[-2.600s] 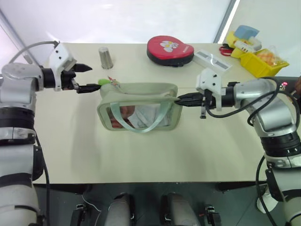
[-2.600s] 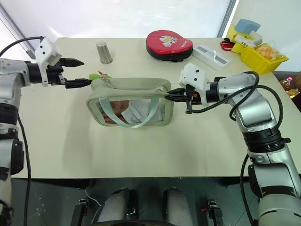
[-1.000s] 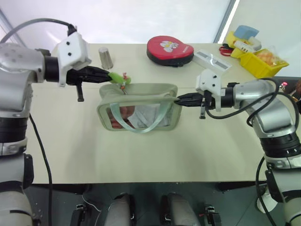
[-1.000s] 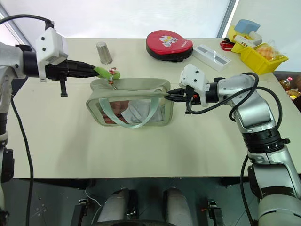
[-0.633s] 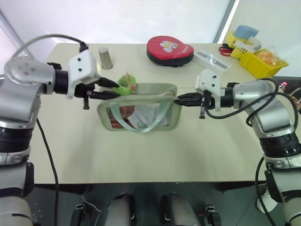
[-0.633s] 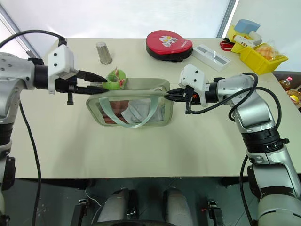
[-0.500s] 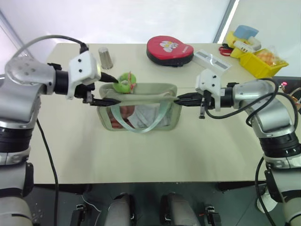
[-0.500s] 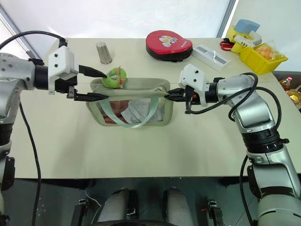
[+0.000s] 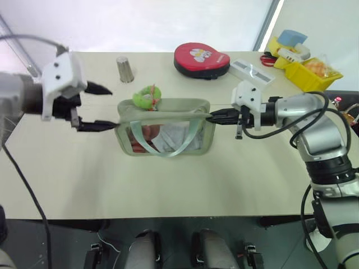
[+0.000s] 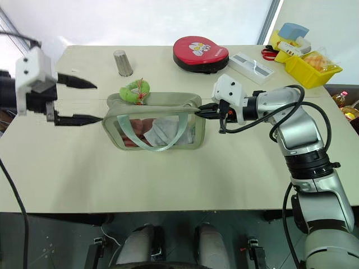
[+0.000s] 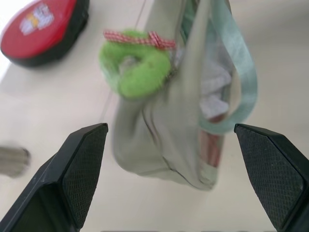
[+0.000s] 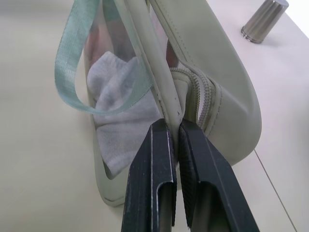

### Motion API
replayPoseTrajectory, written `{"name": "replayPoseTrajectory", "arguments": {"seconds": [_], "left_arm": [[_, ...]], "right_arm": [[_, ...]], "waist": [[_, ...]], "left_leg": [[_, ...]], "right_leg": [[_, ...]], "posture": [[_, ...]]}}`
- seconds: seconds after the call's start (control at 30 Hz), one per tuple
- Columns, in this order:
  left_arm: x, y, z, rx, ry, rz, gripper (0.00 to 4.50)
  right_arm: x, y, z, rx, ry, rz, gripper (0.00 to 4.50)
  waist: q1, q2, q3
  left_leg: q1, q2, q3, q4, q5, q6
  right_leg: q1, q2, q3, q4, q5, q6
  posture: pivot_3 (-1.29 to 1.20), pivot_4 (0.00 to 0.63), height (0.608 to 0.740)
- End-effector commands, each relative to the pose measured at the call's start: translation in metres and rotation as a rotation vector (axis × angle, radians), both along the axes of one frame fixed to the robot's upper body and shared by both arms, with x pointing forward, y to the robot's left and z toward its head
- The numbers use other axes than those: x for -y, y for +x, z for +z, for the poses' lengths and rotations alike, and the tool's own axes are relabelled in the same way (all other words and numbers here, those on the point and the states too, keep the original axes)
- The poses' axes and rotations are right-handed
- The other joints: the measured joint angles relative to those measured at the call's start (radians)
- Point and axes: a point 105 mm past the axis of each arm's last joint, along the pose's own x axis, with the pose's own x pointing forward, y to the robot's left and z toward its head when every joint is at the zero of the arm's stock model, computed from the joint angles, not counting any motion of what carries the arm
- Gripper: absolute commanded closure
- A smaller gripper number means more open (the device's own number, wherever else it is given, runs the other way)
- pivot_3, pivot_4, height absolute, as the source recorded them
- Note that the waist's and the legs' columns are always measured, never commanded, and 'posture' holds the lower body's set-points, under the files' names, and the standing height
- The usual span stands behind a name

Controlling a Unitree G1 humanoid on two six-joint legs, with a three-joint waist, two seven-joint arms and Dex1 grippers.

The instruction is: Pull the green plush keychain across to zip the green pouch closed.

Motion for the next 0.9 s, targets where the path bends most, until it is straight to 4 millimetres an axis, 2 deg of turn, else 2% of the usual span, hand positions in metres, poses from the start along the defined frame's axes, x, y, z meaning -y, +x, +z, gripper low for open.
{"name": "replayPoseTrajectory", "arguments": {"seconds": [0.03,0.1,0.2,0.27,0.33,0.53,0.7,0.87,0.9], "left_arm": [[0.002,-0.005,-0.004,0.043,-0.037,0.036,0.02],[0.004,0.000,-0.016,0.057,-0.040,0.058,0.02],[0.002,0.010,-0.020,0.093,-0.055,0.100,0.02],[0.003,0.009,-0.024,0.078,-0.057,0.089,0.53],[0.003,0.008,-0.026,0.066,-0.062,0.082,1.32],[0.001,0.014,-0.033,0.077,-0.036,0.098,4.48],[-0.001,0.026,-0.033,0.114,-0.034,0.129,4.48],[0.002,0.026,-0.036,0.111,-0.033,0.107,4.48],[0.003,0.026,-0.036,0.108,-0.036,0.100,4.50]], "right_arm": [[-0.003,-0.003,0.010,0.041,0.004,0.019,4.50],[-0.004,-0.003,0.009,0.036,0.003,0.023,4.50],[-0.004,-0.003,0.009,0.034,0.002,0.027,4.50],[-0.004,-0.003,0.010,0.034,0.002,0.027,4.50],[-0.004,-0.003,0.010,0.034,0.003,0.027,4.50],[-0.004,-0.005,0.010,0.030,0.005,0.028,4.50],[-0.006,-0.012,0.011,0.011,0.008,0.043,4.50],[-0.007,-0.022,0.009,-0.048,0.005,0.065,4.50],[-0.006,-0.024,0.008,-0.060,0.002,0.066,4.14]], "waist": [[0.001,0.000,0.000],[0.002,0.000,0.000],[0.004,0.000,0.000],[0.001,0.000,0.000],[0.001,0.000,0.000],[0.002,0.000,0.000],[0.003,0.000,0.000],[0.004,0.000,0.000],[0.004,0.000,0.000]], "left_leg": [[0.000,0.000,0.000,0.000,0.000,0.000],[0.000,0.000,0.000,0.000,0.000,0.000],[0.000,0.000,0.000,0.000,0.000,0.000],[0.000,-0.001,0.000,0.000,0.000,0.000],[0.000,-0.001,0.000,0.000,0.000,0.000],[0.000,-0.001,0.000,0.000,0.000,0.000],[0.000,-0.001,0.000,0.000,0.000,0.000],[0.000,0.000,0.000,0.000,0.000,0.000],[0.000,-0.001,0.000,0.000,0.000,0.000]], "right_leg": [[0.000,0.000,0.000,0.000,0.000,0.000],[0.000,0.000,0.000,0.000,0.000,0.000],[0.000,0.000,0.000,0.000,0.000,0.000],[0.000,0.000,0.000,0.000,0.000,0.000],[0.000,0.000,0.000,0.000,0.000,0.000],[0.000,0.000,0.000,0.000,0.000,0.000],[0.000,0.000,0.000,0.000,0.000,0.000],[0.000,0.000,0.000,0.000,0.000,0.000],[0.000,0.000,0.000,0.000,0.000,0.000]], "posture": [[0.00,0.150,0.740],[0.00,0.150,0.740],[0.00,0.150,0.740],[0.00,0.150,0.740],[0.00,0.150,0.740],[0.00,0.150,0.740],[0.00,0.150,0.740],[0.00,0.150,0.740],[0.00,0.150,0.740]]}}
